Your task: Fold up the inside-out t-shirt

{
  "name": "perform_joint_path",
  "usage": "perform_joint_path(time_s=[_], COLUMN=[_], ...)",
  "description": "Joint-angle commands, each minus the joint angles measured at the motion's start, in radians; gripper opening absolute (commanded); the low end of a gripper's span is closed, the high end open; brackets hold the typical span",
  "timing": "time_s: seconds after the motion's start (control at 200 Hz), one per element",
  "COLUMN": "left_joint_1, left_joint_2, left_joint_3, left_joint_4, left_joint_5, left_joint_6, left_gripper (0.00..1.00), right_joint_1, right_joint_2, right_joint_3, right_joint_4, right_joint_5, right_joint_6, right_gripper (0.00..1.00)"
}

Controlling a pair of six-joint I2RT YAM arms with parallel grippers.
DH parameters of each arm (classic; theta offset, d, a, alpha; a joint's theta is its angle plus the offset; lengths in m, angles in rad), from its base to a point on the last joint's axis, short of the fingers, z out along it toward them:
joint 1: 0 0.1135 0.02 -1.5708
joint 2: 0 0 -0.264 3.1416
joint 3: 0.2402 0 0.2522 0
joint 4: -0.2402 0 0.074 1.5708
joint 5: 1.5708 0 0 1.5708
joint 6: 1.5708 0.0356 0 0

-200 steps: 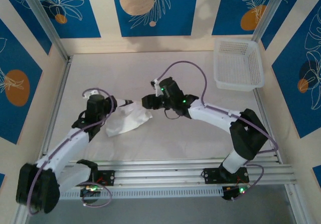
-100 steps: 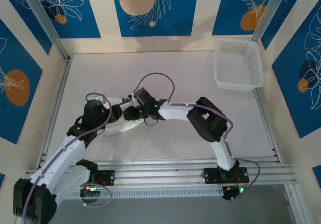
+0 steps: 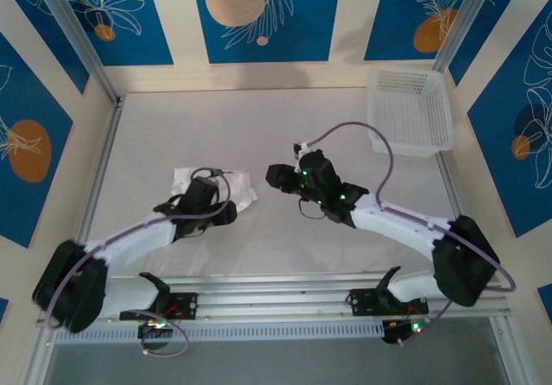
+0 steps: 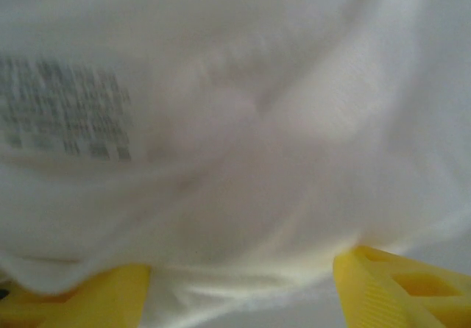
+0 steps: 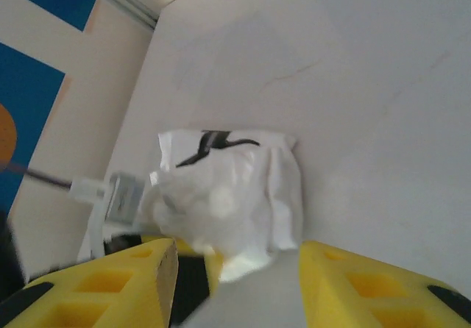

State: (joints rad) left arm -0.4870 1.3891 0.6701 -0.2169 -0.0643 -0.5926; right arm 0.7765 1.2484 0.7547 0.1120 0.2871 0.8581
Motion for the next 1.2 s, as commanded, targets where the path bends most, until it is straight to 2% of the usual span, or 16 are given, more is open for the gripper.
perform_joint_path(time_s=[0.0,0.07,0.16,0.265,0.32,0.39,0.55,0.825,0.88,0.955,1.01,1.115,1.195], left_joint_1=[0.120,0.180,0.227,0.321,0.357,0.401,0.475,0.603,0.623,0.631,0.623,0.597,0.574], left_joint_2=[0.104,0.179,0.315,0.471,0.539,0.633,0.807,0.985,1.019,1.022,0.972,0.792,0.597], left_joint_3=[0.117,0.233,0.394,0.526,0.596,0.735,1.066,1.358,1.408,1.424,1.365,1.189,0.982], left_joint_4=[0.014,-0.079,-0.188,-0.203,-0.201,-0.282,-0.537,-0.558,-0.556,-0.530,-0.471,-0.341,-0.206], left_joint_5=[-0.055,-0.029,-0.052,0.054,0.070,0.102,0.042,-0.004,0.022,0.087,0.138,0.205,0.250], left_joint_6=[0.104,0.163,0.236,0.239,0.260,0.314,0.432,0.472,0.468,0.466,0.454,0.385,0.317], left_gripper=[0.67,0.68,0.68,0.68,0.68,0.68,0.70,0.72,0.73,0.73,0.75,0.81,0.86], right_joint_1=[-0.012,-0.027,-0.058,-0.110,-0.136,-0.176,-0.267,-0.399,-0.419,-0.446,-0.475,-0.547,-0.602], right_joint_2=[-0.076,-0.129,-0.197,-0.279,-0.316,-0.359,-0.425,-0.381,-0.372,-0.368,-0.378,-0.400,-0.397], right_joint_3=[-0.052,-0.071,-0.098,-0.120,-0.125,-0.129,-0.157,-0.149,-0.140,-0.128,-0.117,-0.107,-0.096], right_joint_4=[-0.049,-0.067,-0.078,-0.101,-0.122,-0.155,-0.180,-0.178,-0.189,-0.219,-0.261,-0.312,-0.348], right_joint_5=[0.055,0.052,0.037,0.010,0.000,-0.022,-0.094,-0.206,-0.224,-0.239,-0.240,-0.262,-0.291], right_joint_6=[0.035,0.043,0.047,0.041,0.030,0.023,0.012,-0.001,-0.007,-0.030,-0.050,-0.128,-0.223], right_gripper=[0.47,0.48,0.48,0.49,0.50,0.51,0.53,0.54,0.55,0.55,0.56,0.62,0.70])
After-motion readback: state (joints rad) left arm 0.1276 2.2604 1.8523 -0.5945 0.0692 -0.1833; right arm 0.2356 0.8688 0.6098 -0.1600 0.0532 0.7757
